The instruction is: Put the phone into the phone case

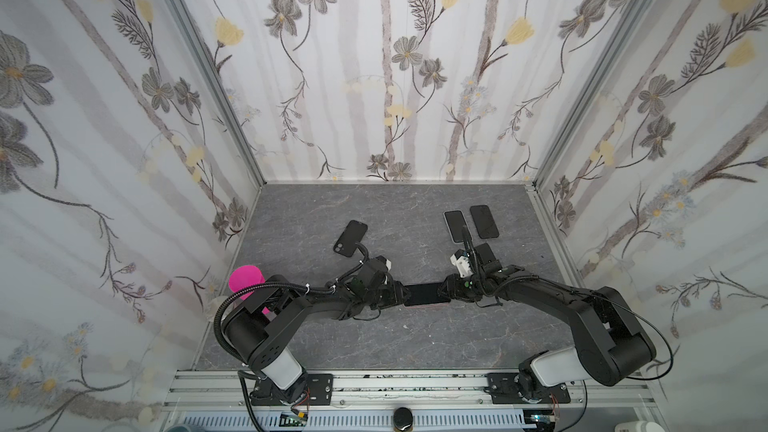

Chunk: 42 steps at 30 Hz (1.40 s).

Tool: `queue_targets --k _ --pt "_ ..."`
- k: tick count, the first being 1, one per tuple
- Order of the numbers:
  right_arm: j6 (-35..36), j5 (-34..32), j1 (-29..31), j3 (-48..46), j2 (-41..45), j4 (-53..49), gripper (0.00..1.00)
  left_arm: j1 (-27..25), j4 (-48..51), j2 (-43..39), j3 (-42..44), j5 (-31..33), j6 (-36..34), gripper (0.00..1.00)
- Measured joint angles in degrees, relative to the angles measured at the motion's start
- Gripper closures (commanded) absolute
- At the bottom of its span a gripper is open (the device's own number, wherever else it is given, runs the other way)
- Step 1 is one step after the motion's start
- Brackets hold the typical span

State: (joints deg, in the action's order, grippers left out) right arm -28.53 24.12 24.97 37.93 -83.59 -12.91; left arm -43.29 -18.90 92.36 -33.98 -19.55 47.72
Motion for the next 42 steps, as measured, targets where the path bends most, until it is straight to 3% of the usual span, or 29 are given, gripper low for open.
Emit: queue_targets --k 5,20,31,42 --pt "0.4 -0.9 -0.2 -0.3 0.0 -1.1 0.55 -0.1 1.9 0.2 -1.0 0.7 -1.3 0.53" --pt "1.2 -0.4 -0.3 -0.5 -0.3 -1.8 0.87 -0.9 1.6 2.5 -1.9 0.4 -2.7 0.74" --pt "2.1 -0.8 -0.3 -0.5 -0.4 -1.7 0.87 -0.9 2.0 2.8 -1.9 1.1 -2.7 0.80" --pt "4.2 -2.2 0.1 -0.5 -0.6 -1.7 0.79 -1.8 1.4 1.9 -0.7 3.7 -3.8 0.80"
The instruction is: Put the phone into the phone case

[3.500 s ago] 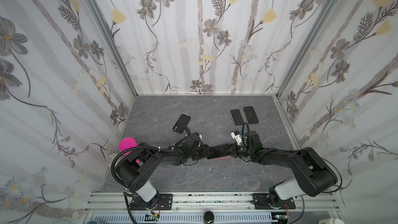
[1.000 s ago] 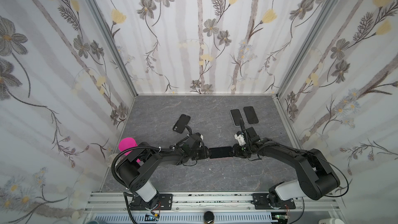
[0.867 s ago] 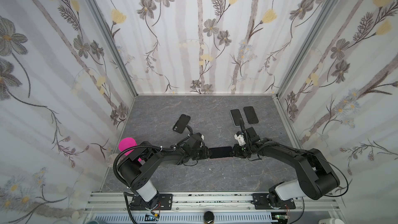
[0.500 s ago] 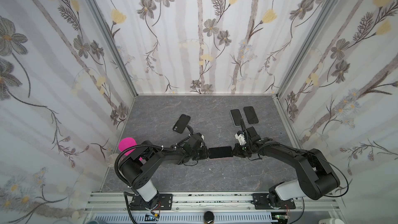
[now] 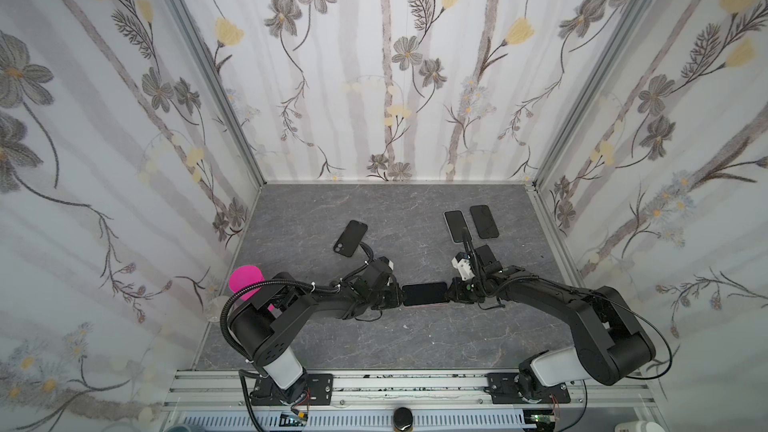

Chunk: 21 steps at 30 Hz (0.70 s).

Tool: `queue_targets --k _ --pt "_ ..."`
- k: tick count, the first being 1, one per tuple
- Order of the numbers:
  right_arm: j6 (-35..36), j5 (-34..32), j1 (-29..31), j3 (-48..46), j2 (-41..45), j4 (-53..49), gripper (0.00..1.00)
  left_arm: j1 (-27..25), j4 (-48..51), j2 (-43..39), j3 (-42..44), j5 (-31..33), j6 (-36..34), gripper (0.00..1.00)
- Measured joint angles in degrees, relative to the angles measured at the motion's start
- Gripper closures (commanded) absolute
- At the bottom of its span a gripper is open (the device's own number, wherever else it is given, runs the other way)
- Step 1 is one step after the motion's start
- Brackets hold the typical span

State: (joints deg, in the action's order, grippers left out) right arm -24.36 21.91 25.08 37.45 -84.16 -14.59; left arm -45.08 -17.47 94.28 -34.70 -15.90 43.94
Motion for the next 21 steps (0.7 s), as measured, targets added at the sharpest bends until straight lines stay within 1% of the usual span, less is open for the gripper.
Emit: queue_targets --k 7,11,15,19,21 --pt "1.3 -3.5 0.4 1.9 1.2 -5.9 0.77 -0.2 0.0 -0.4 0.7 0.8 -1.6 0.80" --pt "1.9 -4.1 0.3 2.7 1.2 -7.8 0.81 -0.3 0.1 -0.4 0.7 0.8 -1.8 0.81" --pt "2.4 -1.5 0.3 2.9 -0.2 -7.3 0.85 -0.3 0.4 -0.4 0.5 0.8 -2.0 0.80" --pt "2.4 -0.2 0.4 2.9 -0.6 -6.8 0.94 -0.3 0.6 -0.4 0.4 0.8 -2.0 0.80" --pt "2.4 0.2 0.3 2.9 -1.2 -6.5 0.94 -0.3 0.6 -0.2 0.3 0.8 -2.0 0.80"
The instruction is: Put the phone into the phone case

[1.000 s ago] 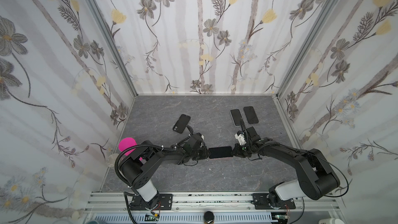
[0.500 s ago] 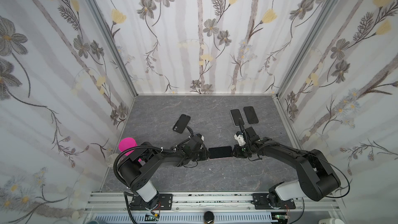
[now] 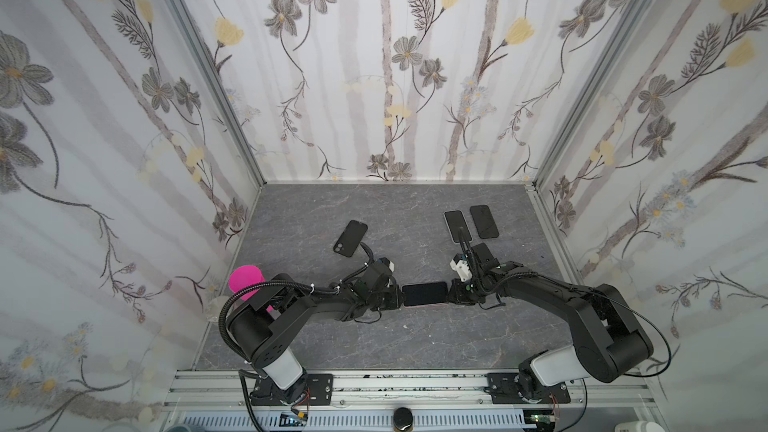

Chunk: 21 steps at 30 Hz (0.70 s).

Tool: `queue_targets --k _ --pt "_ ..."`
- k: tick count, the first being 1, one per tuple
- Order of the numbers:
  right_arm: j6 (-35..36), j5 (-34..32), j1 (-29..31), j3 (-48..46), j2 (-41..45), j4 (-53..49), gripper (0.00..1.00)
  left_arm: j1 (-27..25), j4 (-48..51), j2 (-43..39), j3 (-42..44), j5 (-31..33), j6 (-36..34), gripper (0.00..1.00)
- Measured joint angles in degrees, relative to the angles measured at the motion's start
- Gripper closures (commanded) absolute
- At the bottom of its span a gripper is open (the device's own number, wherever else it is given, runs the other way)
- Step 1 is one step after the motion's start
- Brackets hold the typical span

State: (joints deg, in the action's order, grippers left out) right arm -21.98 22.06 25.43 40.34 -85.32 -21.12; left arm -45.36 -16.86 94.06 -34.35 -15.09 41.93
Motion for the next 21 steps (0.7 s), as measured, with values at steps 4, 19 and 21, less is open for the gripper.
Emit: queue_targets --k 4,19,21 --pt "0.0 0.1 -0.2 0.1 -1.2 -0.1 0.94 0.0 0.2 0.3 -0.3 -0.1 0.0 0.79" --pt "0.0 -4.0 1.9 1.7 -0.9 -1.2 0.88 0.0 0.2 0.2 -0.4 0.5 -0.1 0.78" --pt "0.0 -4.7 2.1 2.7 -0.6 -2.6 0.86 0.0 0.3 0.0 -0.3 0.7 -0.2 0.78"
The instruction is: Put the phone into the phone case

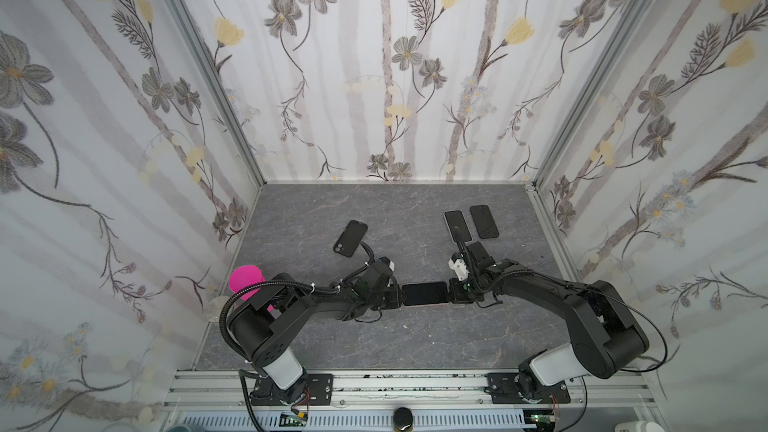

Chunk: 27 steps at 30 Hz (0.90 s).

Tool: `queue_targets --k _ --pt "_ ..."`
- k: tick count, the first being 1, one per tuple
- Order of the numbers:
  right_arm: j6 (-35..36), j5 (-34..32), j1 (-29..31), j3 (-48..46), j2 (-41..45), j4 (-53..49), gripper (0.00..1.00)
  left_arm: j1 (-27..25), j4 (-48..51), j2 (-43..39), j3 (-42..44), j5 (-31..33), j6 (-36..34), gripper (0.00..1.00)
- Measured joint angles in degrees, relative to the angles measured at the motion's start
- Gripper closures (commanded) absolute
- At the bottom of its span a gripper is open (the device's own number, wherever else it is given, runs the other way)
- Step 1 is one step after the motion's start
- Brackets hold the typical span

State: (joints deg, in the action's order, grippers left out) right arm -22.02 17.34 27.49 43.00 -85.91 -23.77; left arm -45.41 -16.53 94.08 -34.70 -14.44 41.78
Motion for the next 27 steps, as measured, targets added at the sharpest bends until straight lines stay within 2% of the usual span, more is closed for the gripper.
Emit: queue_targets --k 4,10,17,27 --pt "0.0 -1.4 0.2 4.0 1.4 -2.3 0.80 -0.2 2.1 -1.6 -0.1 1.0 -0.2 0.73" --pt "0.3 -2.7 -0.1 8.8 0.5 -3.2 0.80 -0.1 7.7 -2.4 -3.4 2.4 -0.9 0.72" --pt "1.5 -3.0 -0.6 11.0 -3.3 -4.2 0.80 0.6 8.8 -0.7 -6.3 3.3 -1.7 0.70" --pt "2.9 -2.9 -0.9 12.3 -8.8 -4.5 0.82 1.7 10.8 2.5 -8.9 3.0 -3.7 0.73"
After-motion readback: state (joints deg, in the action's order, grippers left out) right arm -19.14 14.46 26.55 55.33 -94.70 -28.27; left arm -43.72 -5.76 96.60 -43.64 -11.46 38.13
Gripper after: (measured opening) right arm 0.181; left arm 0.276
